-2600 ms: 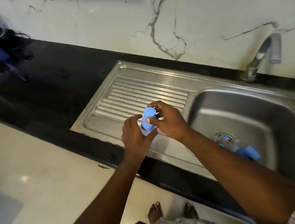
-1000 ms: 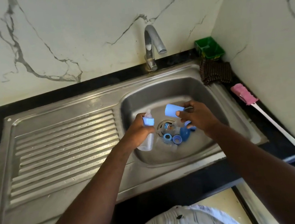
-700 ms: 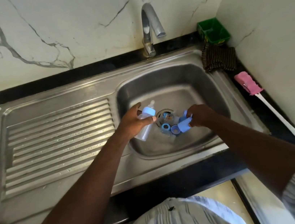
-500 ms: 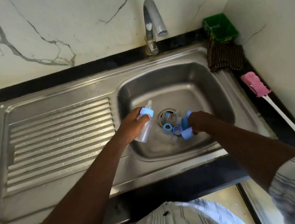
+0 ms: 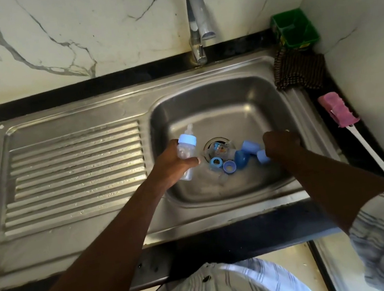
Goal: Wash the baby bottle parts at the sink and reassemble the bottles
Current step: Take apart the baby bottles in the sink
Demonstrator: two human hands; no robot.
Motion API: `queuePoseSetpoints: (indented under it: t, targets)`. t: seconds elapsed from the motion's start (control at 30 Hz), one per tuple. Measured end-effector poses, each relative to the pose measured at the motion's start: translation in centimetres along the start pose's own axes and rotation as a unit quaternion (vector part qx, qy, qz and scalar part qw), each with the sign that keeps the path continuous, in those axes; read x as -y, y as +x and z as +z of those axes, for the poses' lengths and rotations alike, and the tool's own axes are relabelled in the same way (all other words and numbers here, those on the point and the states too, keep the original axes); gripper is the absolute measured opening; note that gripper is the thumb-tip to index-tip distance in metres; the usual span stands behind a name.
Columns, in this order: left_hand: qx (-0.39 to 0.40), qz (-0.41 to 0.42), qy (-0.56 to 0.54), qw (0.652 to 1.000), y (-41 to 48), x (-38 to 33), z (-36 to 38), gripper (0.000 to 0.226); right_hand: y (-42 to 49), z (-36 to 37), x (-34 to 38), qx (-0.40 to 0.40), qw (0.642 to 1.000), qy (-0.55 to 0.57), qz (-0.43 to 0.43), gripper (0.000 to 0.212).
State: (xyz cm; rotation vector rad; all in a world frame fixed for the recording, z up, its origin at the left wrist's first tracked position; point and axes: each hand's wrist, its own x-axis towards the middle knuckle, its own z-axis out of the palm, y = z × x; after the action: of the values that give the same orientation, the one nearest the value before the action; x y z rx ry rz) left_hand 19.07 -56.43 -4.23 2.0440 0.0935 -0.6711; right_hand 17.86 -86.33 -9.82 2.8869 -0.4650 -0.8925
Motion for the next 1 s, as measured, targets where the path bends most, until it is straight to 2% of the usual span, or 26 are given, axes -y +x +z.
queuePoseSetpoints:
  t: [0.13, 0.3, 0.4, 0.47, 0.53, 0.6, 0.67, 0.7, 0.73, 0.8, 0.9, 1.0]
  targets:
    - [-0.017, 0.016, 0.015, 1.000, -0.2, 0.3, 0.3, 0.061, 1.3, 0.0, 0.0, -0.009, 0.999, 0.040, 0.031, 0.036]
    - [-0.023, 0.022, 0.039, 0.999, -0.3, 1.2, 0.4, 0.040, 2.6, 0.9, 0.4, -0.016, 0.994, 0.089, 0.056, 0.027]
    - [-0.023, 0.034, 0.059, 0.997, -0.1, 1.7, 0.2, 0.026, 3.8, 1.9, -0.2, -0.010, 0.998, 0.059, 0.024, 0.029]
    - [-0.008, 0.043, 0.059, 0.997, -0.1, 1.6, 0.2, 0.032, 3.6, 1.3, -0.5, -0.013, 0.998, 0.062, 0.006, 0.030]
    - [0.017, 0.049, 0.056, 0.997, 0.1, 1.3, 0.5, 0.038, 2.4, -0.8, -0.3, -0.021, 0.993, 0.115, -0.002, 0.025]
    - [0.042, 0.066, 0.077, 0.994, 0.1, 0.6, 0.9, 0.036, 1.6, -3.2, 0.7, -0.011, 0.967, 0.253, -0.032, 0.021]
    - [0.058, 0.092, 0.110, 0.988, -0.1, -0.1, 1.3, 0.036, -0.2, -5.6, 2.4, 0.041, 0.886, 0.454, -0.083, 0.030]
    - [0.059, 0.104, 0.126, 0.985, 0.0, -0.4, 1.6, 0.040, -1.0, -6.5, 3.1, 0.065, 0.853, 0.506, -0.110, 0.037]
    - [0.052, 0.120, 0.139, 0.982, -0.1, -0.9, 1.8, 0.046, -2.1, -7.6, 3.8, 0.082, 0.838, 0.521, -0.139, 0.043]
    - [0.031, 0.157, 0.166, 0.973, -0.2, -1.7, 1.9, 0.059, -4.1, -8.9, 4.6, 0.110, 0.845, 0.483, -0.202, 0.050]
    - [0.030, 0.217, 0.231, 0.948, -0.1, -2.8, 1.9, 0.072, -6.1, -9.8, 5.0, 0.179, 0.869, 0.365, -0.282, 0.046]
    - [0.028, 0.268, 0.311, 0.911, -0.6, -3.2, 1.8, 0.074, -6.6, -9.5, 4.7, 0.228, 0.860, 0.351, -0.291, 0.044]
